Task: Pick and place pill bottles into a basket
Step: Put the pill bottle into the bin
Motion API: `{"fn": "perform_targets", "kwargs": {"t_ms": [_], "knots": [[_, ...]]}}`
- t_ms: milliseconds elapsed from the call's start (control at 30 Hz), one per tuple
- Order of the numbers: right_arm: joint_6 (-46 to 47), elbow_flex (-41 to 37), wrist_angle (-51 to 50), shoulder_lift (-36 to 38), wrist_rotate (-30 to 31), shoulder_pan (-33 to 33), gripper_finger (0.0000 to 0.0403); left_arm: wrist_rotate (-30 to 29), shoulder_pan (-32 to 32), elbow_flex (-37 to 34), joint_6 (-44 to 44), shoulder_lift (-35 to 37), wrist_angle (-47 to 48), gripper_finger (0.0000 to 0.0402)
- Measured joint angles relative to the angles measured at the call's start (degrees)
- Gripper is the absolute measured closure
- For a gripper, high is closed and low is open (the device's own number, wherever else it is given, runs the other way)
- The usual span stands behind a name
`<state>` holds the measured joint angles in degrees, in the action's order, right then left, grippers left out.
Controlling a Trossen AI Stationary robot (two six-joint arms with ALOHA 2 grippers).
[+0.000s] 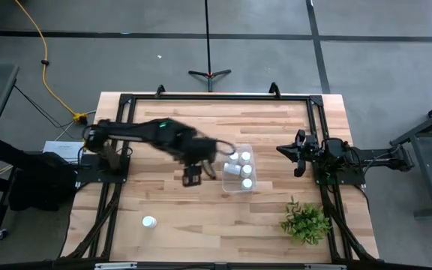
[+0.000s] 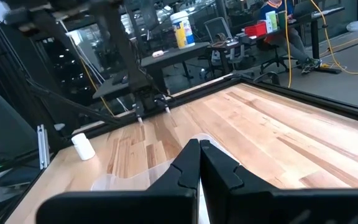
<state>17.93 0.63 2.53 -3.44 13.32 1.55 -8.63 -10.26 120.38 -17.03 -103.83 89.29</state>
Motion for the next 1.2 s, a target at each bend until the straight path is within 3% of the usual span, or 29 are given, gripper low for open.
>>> {"fn": "perform_targets", "kwargs": {"t_ms": [200,400,733,900,1200], "knots": [[0.2,0.0,0.13,0.04,0.0,0.0,0.0403,-9.05,-9.92,-0.44,-13.99,6.63,0.86,0.0131],[0.26,0.0,0.19,0.04,-1.1,0.0,0.0403,-19.15,-21.97,-0.5,-25.83,7.91,0.77,0.0131],[3.13,0.0,-0.75,0.04,-7.45,0.02,0.0403,-26.11,-39.83,-1.63,-45.3,8.04,0.62,0.0131],[4.55,0.0,-0.69,0.04,-6.85,0.01,0.0403,-32.68,-48.47,-10.66,-55.79,9.94,0.53,0.0131],[4.57,-0.03,-0.59,0.04,-5.9,0.02,0.0403,-29.46,-55.29,-35.23,-77.15,16.62,-2.54,0.0161]]}}
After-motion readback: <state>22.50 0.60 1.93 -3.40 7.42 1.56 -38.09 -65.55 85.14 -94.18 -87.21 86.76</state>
